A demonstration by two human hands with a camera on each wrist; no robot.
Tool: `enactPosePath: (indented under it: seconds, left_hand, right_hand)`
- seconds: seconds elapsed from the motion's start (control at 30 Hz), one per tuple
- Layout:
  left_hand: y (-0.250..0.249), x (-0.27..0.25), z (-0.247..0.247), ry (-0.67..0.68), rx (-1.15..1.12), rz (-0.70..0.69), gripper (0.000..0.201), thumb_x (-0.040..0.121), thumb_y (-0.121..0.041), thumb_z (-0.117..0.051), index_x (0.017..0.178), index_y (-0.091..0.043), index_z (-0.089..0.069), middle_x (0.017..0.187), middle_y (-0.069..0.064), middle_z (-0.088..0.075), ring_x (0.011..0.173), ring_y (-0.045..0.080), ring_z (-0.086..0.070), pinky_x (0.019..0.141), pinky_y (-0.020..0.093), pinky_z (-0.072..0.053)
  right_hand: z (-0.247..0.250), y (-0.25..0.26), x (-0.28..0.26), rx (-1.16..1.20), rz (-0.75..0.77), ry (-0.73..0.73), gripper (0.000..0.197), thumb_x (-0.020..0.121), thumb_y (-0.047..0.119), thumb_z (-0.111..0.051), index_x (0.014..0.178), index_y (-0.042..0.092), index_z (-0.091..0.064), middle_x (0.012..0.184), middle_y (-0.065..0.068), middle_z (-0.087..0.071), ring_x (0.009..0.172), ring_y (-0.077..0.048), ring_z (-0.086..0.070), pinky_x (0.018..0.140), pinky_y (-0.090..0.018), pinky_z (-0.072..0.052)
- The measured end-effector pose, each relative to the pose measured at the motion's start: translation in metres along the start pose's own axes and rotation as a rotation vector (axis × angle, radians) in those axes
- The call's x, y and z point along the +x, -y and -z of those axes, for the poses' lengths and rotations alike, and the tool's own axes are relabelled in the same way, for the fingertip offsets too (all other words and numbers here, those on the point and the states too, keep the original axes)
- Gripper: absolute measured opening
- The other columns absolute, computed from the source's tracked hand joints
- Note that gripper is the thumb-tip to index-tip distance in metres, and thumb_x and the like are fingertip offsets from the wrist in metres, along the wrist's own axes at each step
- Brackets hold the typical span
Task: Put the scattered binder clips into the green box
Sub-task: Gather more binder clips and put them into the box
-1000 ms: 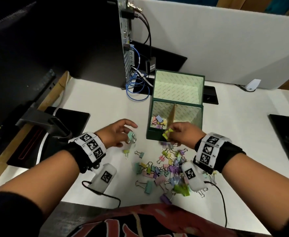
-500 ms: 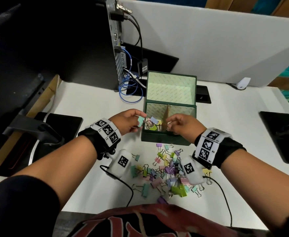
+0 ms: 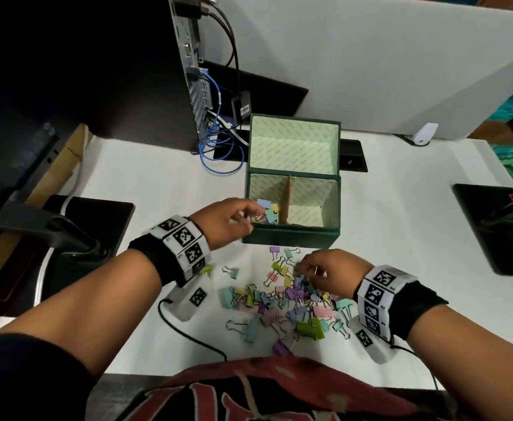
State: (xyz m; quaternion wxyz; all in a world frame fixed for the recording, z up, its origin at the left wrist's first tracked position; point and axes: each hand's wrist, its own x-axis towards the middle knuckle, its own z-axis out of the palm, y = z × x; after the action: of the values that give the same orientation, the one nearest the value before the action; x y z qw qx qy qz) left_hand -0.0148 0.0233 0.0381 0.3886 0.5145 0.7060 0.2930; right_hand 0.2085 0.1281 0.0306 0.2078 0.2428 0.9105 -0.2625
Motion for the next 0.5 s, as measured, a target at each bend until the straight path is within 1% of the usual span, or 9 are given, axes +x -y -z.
enactPosePath:
  seconds: [0.03, 0.07, 0.13, 0.17, 0.23, 0.27, 0.33, 0.4, 0.5]
  left_hand:
    - [0.005, -0.007, 0.000, 0.025, 0.054, 0.008, 0.028, 0.087, -0.009, -0.054, 0.108, -0.027, -0.059, 0.100, -0.009, -0.058, 0.083, -0.001, -0.052, 0.072, 0.005, -0.040]
    - [0.010, -0.015, -0.001, 0.066, 0.121, 0.024, 0.025, 0.086, -0.009, -0.054, 0.103, -0.026, -0.060, 0.092, -0.010, -0.057, 0.078, 0.002, -0.052, 0.068, 0.005, -0.041]
    - [0.022, -0.028, -0.006, 0.153, 0.278, 0.060, 0.020, 0.084, -0.012, -0.056, 0.098, -0.025, -0.061, 0.081, -0.013, -0.054, 0.073, 0.004, -0.052, 0.068, 0.012, -0.041]
    - [0.028, -0.033, -0.010, 0.187, 0.351, 0.068, 0.020, 0.083, -0.014, -0.058, 0.100, -0.022, -0.062, 0.080, -0.012, -0.053, 0.069, 0.001, -0.050, 0.067, 0.012, -0.039]
    - [0.039, -0.041, -0.020, 0.247, 0.449, 0.074, 0.024, 0.082, -0.019, -0.061, 0.106, -0.018, -0.061, 0.085, -0.008, -0.051, 0.065, -0.005, -0.043, 0.063, 0.006, -0.032]
    - [0.044, -0.044, -0.025, 0.273, 0.473, 0.078, 0.026, 0.081, -0.022, -0.062, 0.107, -0.018, -0.059, 0.088, -0.007, -0.050, 0.065, -0.004, -0.042, 0.061, 0.006, -0.030]
    - [0.050, -0.050, -0.036, 0.283, 0.507, 0.097, 0.031, 0.079, -0.028, -0.065, 0.107, -0.018, -0.056, 0.091, -0.006, -0.048, 0.071, 0.007, -0.045, 0.061, 0.015, -0.034]
    - [0.052, -0.053, -0.045, 0.274, 0.511, 0.112, 0.034, 0.076, -0.029, -0.066, 0.106, -0.017, -0.055, 0.093, -0.005, -0.047, 0.078, 0.013, -0.046, 0.068, 0.021, -0.036]
    - [0.051, -0.053, -0.055, 0.268, 0.499, 0.106, 0.038, 0.074, -0.027, -0.068, 0.107, -0.014, -0.053, 0.098, 0.001, -0.051, 0.088, 0.022, -0.052, 0.077, 0.028, -0.041]
  right_hand:
    - [-0.002, 0.002, 0.000, -0.015, 0.010, 0.021, 0.029, 0.088, 0.017, -0.049, 0.113, 0.025, -0.062, 0.118, 0.003, -0.063, 0.090, -0.007, -0.049, 0.081, -0.020, -0.040]
    - [-0.005, 0.004, 0.000, -0.035, 0.026, 0.048, 0.028, 0.087, 0.018, -0.050, 0.111, 0.026, -0.063, 0.117, 0.003, -0.063, 0.089, -0.007, -0.049, 0.081, -0.021, -0.040]
    - [-0.010, 0.010, 0.000, -0.081, 0.072, 0.103, 0.027, 0.086, 0.020, -0.051, 0.110, 0.027, -0.063, 0.115, 0.003, -0.063, 0.090, -0.012, -0.052, 0.080, -0.022, -0.041]
    - [-0.012, 0.013, 0.000, -0.106, 0.104, 0.119, 0.027, 0.086, 0.021, -0.051, 0.109, 0.027, -0.063, 0.114, 0.003, -0.063, 0.093, -0.015, -0.056, 0.079, -0.023, -0.041]
    - [-0.017, 0.019, -0.001, -0.142, 0.170, 0.141, 0.025, 0.087, 0.021, -0.052, 0.109, 0.026, -0.063, 0.113, 0.000, -0.062, 0.100, -0.020, -0.058, 0.082, -0.027, -0.046]
    - [-0.020, 0.022, -0.001, -0.149, 0.203, 0.147, 0.025, 0.087, 0.022, -0.053, 0.109, 0.025, -0.063, 0.113, -0.002, -0.062, 0.103, -0.022, -0.058, 0.085, -0.030, -0.048]
    - [-0.029, 0.028, 0.000, -0.159, 0.257, 0.164, 0.026, 0.086, 0.023, -0.055, 0.111, 0.026, -0.063, 0.114, -0.004, -0.061, 0.106, -0.025, -0.057, 0.088, -0.036, -0.050]
    - [-0.038, 0.036, 0.002, -0.202, 0.271, 0.174, 0.029, 0.086, 0.029, -0.054, 0.114, 0.028, -0.059, 0.114, -0.005, -0.058, 0.107, -0.027, -0.056, 0.087, -0.038, -0.050]
    - [-0.047, 0.048, 0.008, -0.274, 0.199, 0.184, 0.036, 0.088, 0.041, -0.048, 0.121, 0.028, -0.052, 0.119, -0.004, -0.056, 0.110, -0.028, -0.055, 0.088, -0.039, -0.049]
